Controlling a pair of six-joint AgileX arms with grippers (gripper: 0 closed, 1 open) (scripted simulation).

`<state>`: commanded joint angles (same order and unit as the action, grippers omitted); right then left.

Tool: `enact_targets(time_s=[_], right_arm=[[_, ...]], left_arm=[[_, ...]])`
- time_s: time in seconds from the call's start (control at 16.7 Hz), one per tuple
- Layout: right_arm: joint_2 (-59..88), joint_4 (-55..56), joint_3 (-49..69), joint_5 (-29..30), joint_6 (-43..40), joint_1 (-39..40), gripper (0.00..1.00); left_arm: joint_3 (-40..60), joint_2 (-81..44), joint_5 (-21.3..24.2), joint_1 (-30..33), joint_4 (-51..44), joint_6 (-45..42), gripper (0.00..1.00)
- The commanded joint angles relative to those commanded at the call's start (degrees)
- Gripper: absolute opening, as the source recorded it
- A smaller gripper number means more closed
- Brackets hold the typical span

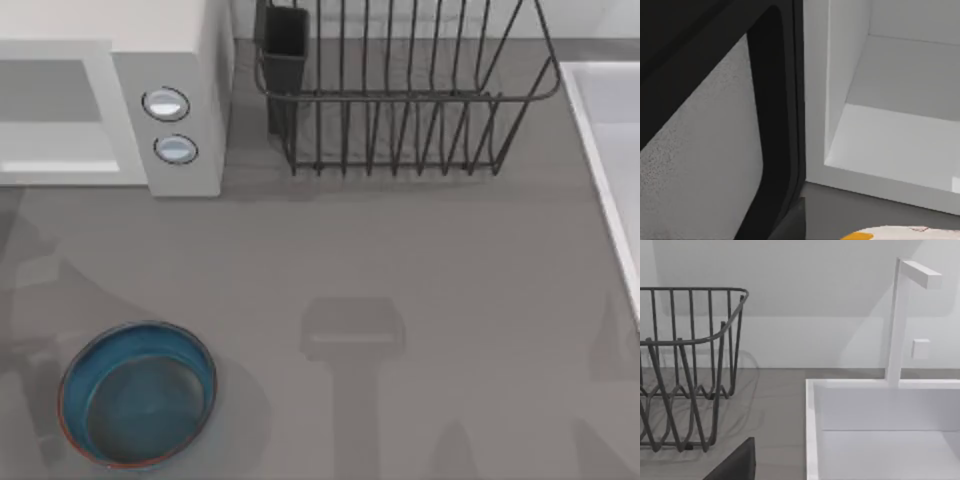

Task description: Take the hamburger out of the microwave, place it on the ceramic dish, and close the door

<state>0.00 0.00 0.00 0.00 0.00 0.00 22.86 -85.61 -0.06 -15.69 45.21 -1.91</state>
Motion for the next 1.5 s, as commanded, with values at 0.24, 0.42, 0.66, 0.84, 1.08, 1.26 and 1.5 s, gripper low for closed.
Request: enact_targets(time_s=[0.24, 0.42, 0.66, 0.84, 1.08, 1.26, 1.5], right_arm=[[0.0, 0.0, 0.0, 0.0, 0.0, 0.0, 1.00], [0.0, 0.0, 0.0, 0.0, 0.0, 0.0, 1.00], [0.0, 0.0, 0.0, 0.0, 0.0, 0.0, 1.00], [0.0, 0.0, 0.0, 0.0, 0.0, 0.0, 1.00], [0.0, 0.0, 0.0, 0.0, 0.0, 0.0, 1.00], [0.0, 0.0, 0.0, 0.0, 0.0, 0.0, 1.00], [0.0, 0.0, 0.0, 0.0, 0.0, 0.0, 1.00]], left_arm=[[-0.2, -0.2, 0.0, 0.1, 0.1, -0.1, 0.00], [2.2, -1.4, -2.1, 2.7, -3.2, 3.3, 0.00], [10.4, -5.4, -9.0, 11.6, -16.0, 16.0, 0.00], [19.0, -9.9, -15.7, 20.7, -31.3, 32.0, 0.00], [31.2, -17.2, -24.7, 33.9, -56.9, 60.2, 0.00], [39.8, -23.3, -30.4, 43.5, -77.5, 84.1, 0.00], [49.0, -31.8, -35.7, 54.6, -103.7, 114.6, 0.00]])
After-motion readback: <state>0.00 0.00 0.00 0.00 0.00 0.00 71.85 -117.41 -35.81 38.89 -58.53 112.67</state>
